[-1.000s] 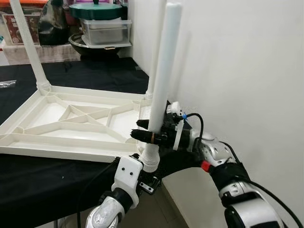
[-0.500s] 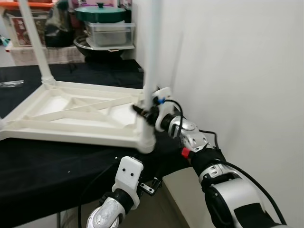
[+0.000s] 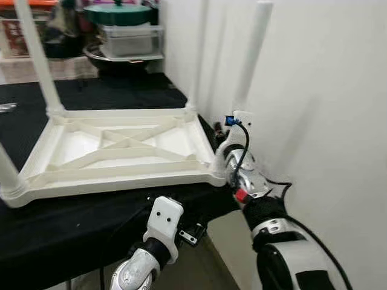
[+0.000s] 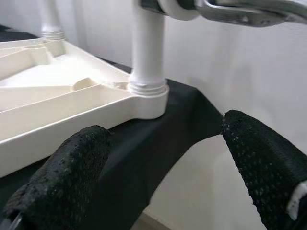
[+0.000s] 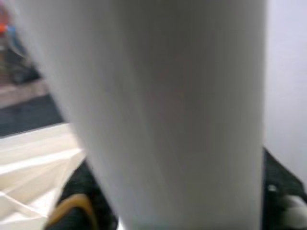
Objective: Building children table
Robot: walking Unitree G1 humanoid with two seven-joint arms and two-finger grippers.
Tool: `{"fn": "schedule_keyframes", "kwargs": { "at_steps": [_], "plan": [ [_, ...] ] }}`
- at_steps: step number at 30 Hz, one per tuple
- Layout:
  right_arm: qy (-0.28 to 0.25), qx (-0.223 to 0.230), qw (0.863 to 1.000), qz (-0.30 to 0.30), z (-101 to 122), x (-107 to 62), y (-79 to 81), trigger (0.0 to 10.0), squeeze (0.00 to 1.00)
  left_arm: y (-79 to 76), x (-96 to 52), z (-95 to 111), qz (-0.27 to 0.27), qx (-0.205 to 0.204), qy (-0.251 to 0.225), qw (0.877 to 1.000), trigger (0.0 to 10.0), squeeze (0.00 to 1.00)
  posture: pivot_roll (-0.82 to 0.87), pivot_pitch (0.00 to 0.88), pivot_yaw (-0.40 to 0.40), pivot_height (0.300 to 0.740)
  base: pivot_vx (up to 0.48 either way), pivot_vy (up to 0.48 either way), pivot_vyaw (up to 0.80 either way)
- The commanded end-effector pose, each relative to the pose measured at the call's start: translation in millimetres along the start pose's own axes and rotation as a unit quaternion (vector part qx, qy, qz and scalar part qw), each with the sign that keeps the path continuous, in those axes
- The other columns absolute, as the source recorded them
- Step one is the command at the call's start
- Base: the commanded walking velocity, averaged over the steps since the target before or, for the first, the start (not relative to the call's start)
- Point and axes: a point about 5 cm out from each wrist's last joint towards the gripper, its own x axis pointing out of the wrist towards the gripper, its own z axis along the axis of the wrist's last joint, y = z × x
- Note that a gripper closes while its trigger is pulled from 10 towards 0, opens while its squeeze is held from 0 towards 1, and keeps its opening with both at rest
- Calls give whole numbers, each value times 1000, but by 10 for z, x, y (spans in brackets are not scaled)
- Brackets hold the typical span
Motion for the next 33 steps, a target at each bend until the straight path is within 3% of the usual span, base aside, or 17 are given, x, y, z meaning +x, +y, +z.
{"fn": "schedule_keyframes", "kwargs": {
  "at_steps": [1,3,5,7,10,11,13,14,16,18,19,22,23,25,29,32,33],
  "plan": [
    [-15,29,995,93,61,-9,174,10000,0,-2,-5,-51,1,2,13,1000,10000,0,86,23,-106,740,0,0,0],
    [5,78,970,230,79,-60,277,10000,0,2,-6,-49,2,2,12,1000,10000,0,87,21,-109,740,0,0,0],
    [9,90,961,260,85,-82,302,10000,0,3,-6,-48,2,2,11,1000,10000,0,87,21,-109,740,0,0,0],
    [13,56,938,343,102,-158,305,10000,0,5,-7,-50,3,2,11,1000,10000,0,89,23,-109,740,0,0,0],
    [77,27,856,510,69,-371,253,10000,0,7,-3,-45,3,2,10,1000,10000,0,86,23,-109,740,0,0,0],
    [77,27,856,510,69,-371,253,10000,0,7,-3,-45,3,2,10,1000,10000,0,86,23,-109,740,0,0,0],
    [109,16,818,565,44,-445,237,10000,0,7,-4,-43,3,2,10,1000,10000,0,90,24,-114,740,0,0,0],
    [109,16,818,565,44,-445,237,10000,0,7,-4,-43,3,2,10,1000,10000,0,90,24,-114,740,0,0,0],
    [113,3,793,598,42,-478,237,10000,0,7,-6,-41,4,2,10,1000,10000,0,90,24,-114,740,0,0,0],
    [118,0,784,609,30,-477,271,10000,0,8,-7,-40,4,2,9,1000,10000,0,90,25,-113,740,0,0,0],
    [117,-17,799,590,-3,-419,321,0,0,6,-9,-38,5,2,9,1000,10000,0,92,26,-115,740,0,0,0],
    [99,-65,834,539,-43,-307,399,0,0,-4,-10,-37,5,2,9,1000,10000,0,95,24,-117,740,0,0,0],
    [88,-78,871,477,-24,-208,385,0,0,-4,-11,-38,6,1,9,1000,10000,0,97,24,-119,740,0,0,0],
    [78,-92,920,374,8,-71,321,0,0,-3,-13,-39,7,0,9,1000,10000,0,94,22,-117,740,0,0,0],
    [75,-101,977,174,73,85,35,0,0,-5,-12,-44,6,0,9,1000,10000,0,87,15,-115,740,0,0,0],
    [73,-94,988,103,97,111,-89,0,0,-7,-11,-46,5,0,10,1000,10000,0,87,15,-115,740,0,0,0],
    [74,-87,993,39,101,113,-214,0,0,-10,-9,-48,4,0,10,1000,10000,0,86,11,-114,740,0,0,0]
  ]
}}
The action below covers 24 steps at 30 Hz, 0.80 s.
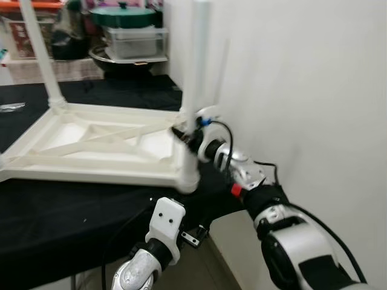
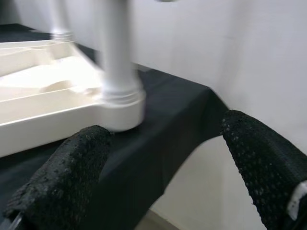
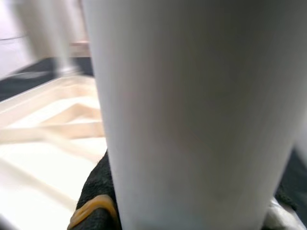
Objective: Building children table
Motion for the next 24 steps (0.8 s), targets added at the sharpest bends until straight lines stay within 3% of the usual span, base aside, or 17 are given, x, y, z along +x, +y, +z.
{"fn": "schedule_keyframes", "kwargs": {
  "at_steps": [1,2,4,5,7,8,9,10,12,13,15,16,19,20,21,22,24],
  "plan": [
    [25,16,993,-115,-65,-63,-287,0,0,-9,-1,-36,1,2,8,1000,10000,0,86,11,-114,740,0,0,0],
    [25,16,993,-115,-65,-63,-287,0,0,-9,-1,-36,1,2,8,1000,10000,0,86,11,-114,740,0,0,0],
    [31,50,972,-227,-151,-157,-467,0,0,-12,-2,-44,0,2,9,1000,10000,0,86,8,-111,740,0,0,0],
    [31,50,972,-227,-151,-157,-467,0,0,-12,-2,-44,0,2,9,1000,10000,0,86,8,-111,740,0,0,0],
    [34,75,953,-292,-228,-219,-506,0,0,-14,-4,-47,-1,2,10,1000,10000,0,85,7,-110,740,0,0,0],
    [34,75,953,-292,-228,-219,-506,0,0,-14,-4,-47,-1,2,10,1000,10000,0,85,7,-110,740,0,0,0],
    [25,87,953,-290,-229,-208,-447,4784,0,-15,-4,-50,-2,2,10,1000,10000,0,86,4,-108,740,0,0,0],
    [11,81,963,-257,-201,-167,-337,10000,0,-14,-5,-54,-2,2,10,1000,10000,0,85,1,-106,740,0,0,0],
    [-5,79,970,-229,-169,-130,-231,10000,0,-15,-5,-57,-3,2,11,1000,10000,0,85,0,-106,740,0,0,0],
    [-44,82,983,-160,-93,-79,-60,10000,0,-18,-6,-61,-3,3,11,1000,10000,0,88,0,-109,740,0,0,0],
    [-56,82,984,-146,-67,-72,-25,10000,0,-18,-7,-62,-3,3,11,1000,10000,0,88,0,-109,740,0,0,0],
    [-88,77,986,-123,12,-77,-34,10000,1000,-17,-7,-60,-3,3,11,1000,10000,0,90,0,-112,740,0,0,0],
    [-110,96,986,-76,101,-70,-48,10000,1000,-15,-7,-56,-2,3,10,1000,10000,0,86,0,-111,740,0,0,0],
    [-108,101,989,-24,128,-60,-32,10000,0,-14,-6,-54,-1,2,10,1000,10000,0,86,2,-112,740,0,0,0],
    [-108,101,989,-24,128,-60,-32,10000,0,-14,-6,-54,-1,2,10,1000,10000,0,86,2,-112,740,0,0,0],
    [-102,114,988,35,138,-62,10,10000,0,-13,-5,-53,-1,2,10,1000,10000,0,82,3,-112,740,0,0,0],
    [-65,100,965,233,75,-165,147,10000,0,-12,-1,-51,-2,2,10,1000,10000,0,83,6,-113,740,0,0,0]
  ]
}}
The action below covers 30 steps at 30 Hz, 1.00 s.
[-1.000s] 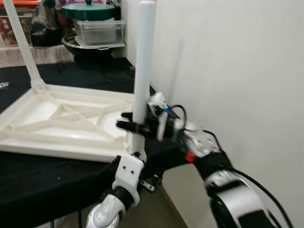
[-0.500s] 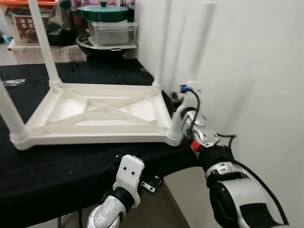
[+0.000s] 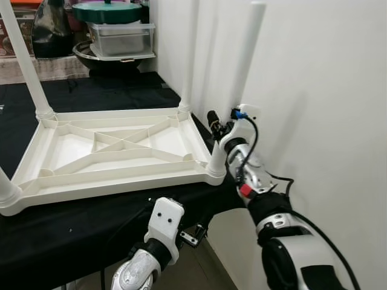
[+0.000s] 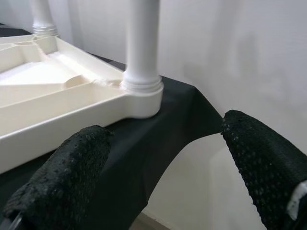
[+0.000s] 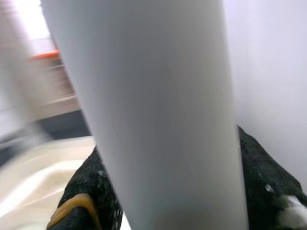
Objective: Building children table
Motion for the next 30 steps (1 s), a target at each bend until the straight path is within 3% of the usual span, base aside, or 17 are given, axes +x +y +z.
{"fn": "schedule_keyframes", "kwargs": {
  "at_steps": [1,4,5,7,10,12,13,14,16,17,18,20,22,25,26,28,30],
  "plan": [
    [48,11,977,206,-98,-48,298,10000,0,-6,-3,-39,0,2,8,1000,10000,0,83,6,-113,740,0,0,0],
    [102,-11,921,375,-172,-266,380,10000,0,-10,-4,-33,1,2,7,1000,10000,0,92,11,-117,740,0,0,0],
    [102,-11,921,375,-172,-266,380,10000,0,-10,-4,-33,1,2,7,1000,10000,0,92,11,-117,740,0,0,0],
    [118,-8,899,422,-178,-305,414,10000,0,-9,-4,-27,3,2,6,1000,10000,0,93,14,-122,740,0,0,0],
    [121,2,889,441,-163,-266,467,10000,0,-6,-5,-20,4,3,5,1000,10000,0,94,17,-120,740,0,0,0],
    [121,-15,894,431,-179,-192,500,10000,0,-6,-5,-16,5,3,5,1000,10000,0,95,18,-122,740,0,0,0],
    [113,-53,912,390,-200,-64,545,0,0,-8,-6,-11,5,3,5,1000,10000,0,97,20,-122,740,0,0,0],
    [113,-53,912,390,-200,-64,545,0,0,-8,-6,-11,5,3,5,1000,10000,0,97,20,-122,740,0,0,0],
    [94,-78,940,319,-180,52,539,0,0,-10,-4,-8,5,3,5,1000,10000,0,100,21,-125,740,0,0,0],
    [94,-78,940,319,-180,52,539,0,0,-10,-4,-8,5,3,5,1000,10000,0,100,21,-125,740,0,0,0],
    [87,-99,974,186,-139,164,421,0,0,-10,-3,-7,6,2,5,1000,10000,0,96,24,-123,740,0,0,0],
    [96,-107,987,72,-110,191,252,0,0,-11,-2,-6,7,2,4,1000,10000,0,96,23,-124,740,0,0,0],
    [100,-108,988,54,-104,188,215,0,0,-11,-1,-5,7,1,4,1000,10000,0,96,23,-124,740,0,0,0],
    [100,-101,981,-134,-86,94,-116,0,0,-8,0,-15,6,1,6,1000,10000,0,89,24,-121,740,0,0,0],
    [100,-101,981,-134,-86,94,-116,0,0,-8,0,-15,6,1,6,1000,10000,0,89,24,-121,740,0,0,0],
    [94,-83,959,-253,-138,-11,-292,0,0,-8,1,-20,4,1,6,1000,10000,0,85,24,-119,740,0,0,0],
    [90,-74,952,-283,-163,-41,-318,0,0,-7,2,-23,4,2,7,1000,10000,0,85,24,-119,740,0,0,0]
  ]
}}
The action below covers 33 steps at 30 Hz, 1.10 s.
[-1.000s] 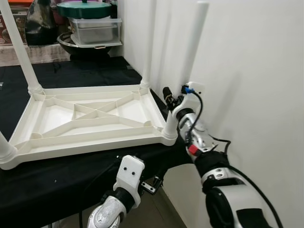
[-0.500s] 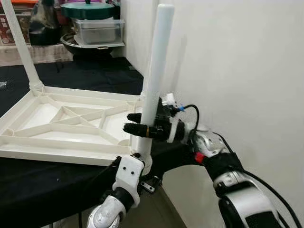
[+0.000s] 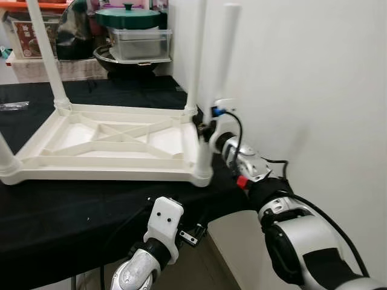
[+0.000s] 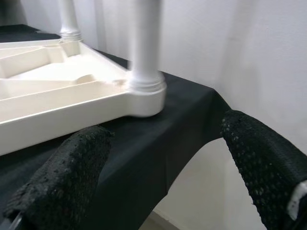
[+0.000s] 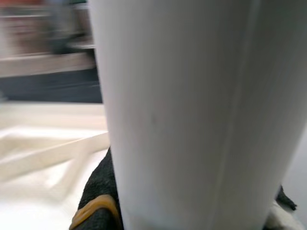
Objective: Building children table
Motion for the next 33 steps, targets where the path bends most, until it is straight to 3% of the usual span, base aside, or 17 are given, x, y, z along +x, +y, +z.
{"fn": "schedule_keyframes", "kwargs": {
  "at_steps": [1,5,6,7,8,9,13,14,17,19,20,22,23,25,31,32,33],
  "plan": [
    [47,32,993,-103,-255,-63,-200,0,0,-10,3,-39,-1,2,10,1000,10000,0,87,24,-119,740,0,0,0],
    [45,43,986,-152,-305,-103,-202,0,0,-10,4,-42,-1,2,10,1000,10000,0,86,24,-116,740,0,0,0],
    [36,62,986,-147,-311,-113,-118,9961,0,-11,5,-44,-2,2,11,1000,10000,0,88,24,-116,740,0,0,0],
    [29,74,989,-127,-304,-113,-29,10000,0,-10,6,-45,-2,2,11,1000,10000,0,88,24,-117,740,0,0,0],
    [24,81,990,-112,-298,-113,32,10000,0,-10,6,-45,-2,2,11,1000,10000,0,88,24,-117,740,0,0,0],
    [5,86,994,-69,-253,-107,130,10000,1000,-9,7,-47,-2,2,11,1000,10000,0,87,24,-116,740,0,0,0],
    [-30,109,993,25,-156,-101,288,10000,1000,-4,7,-49,-1,2,11,1000,10000,0,88,24,-118,740,0,0,0],
    [-35,134,985,101,-114,-107,380,10000,0,-2,7,-48,-1,3,11,1000,10000,0,89,24,-119,740,0,0,0],
    [-43,159,969,182,-60,-132,485,10000,0,0,7,-46,-1,3,10,1000,10000,0,89,24,-119,740,0,0,0],
    [-57,176,917,354,47,-268,511,10000,0,5,6,-45,0,2,10,1000,10000,0,87,24,-118,740,0,0,0],
    [-57,176,917,354,47,-268,511,10000,0,5,6,-45,0,2,10,1000,10000,0,87,24,-118,740,0,0,0],
    [-60,146,840,519,110,-485,466,10000,0,9,7,-43,0,3,10,1000,10000,0,86,25,-117,740,0,0,0],
    [-60,146,840,519,110,-485,466,10000,0,9,7,-43,0,3,10,1000,10000,0,86,25,-117,740,0,0,0],
    [-29,101,796,596,47,-567,429,10000,0,7,8,-41,0,3,9,1000,10000,0,93,23,-121,740,0,0,0],
    [1,69,763,643,2,-567,512,10000,0,1,1,-40,1,4,9,1000,10000,0,95,20,-123,740,0,0,0],
    [3,65,769,635,-1,-538,575,0,0,-4,0,-39,1,4,9,1000,10000,0,98,21,-124,740,0,0,0],
    [3,65,769,635,-1,-538,575,0,0,-4,0,-39,1,4,9,1000,10000,0,98,21,-124,740,0,0,0]
  ]
}}
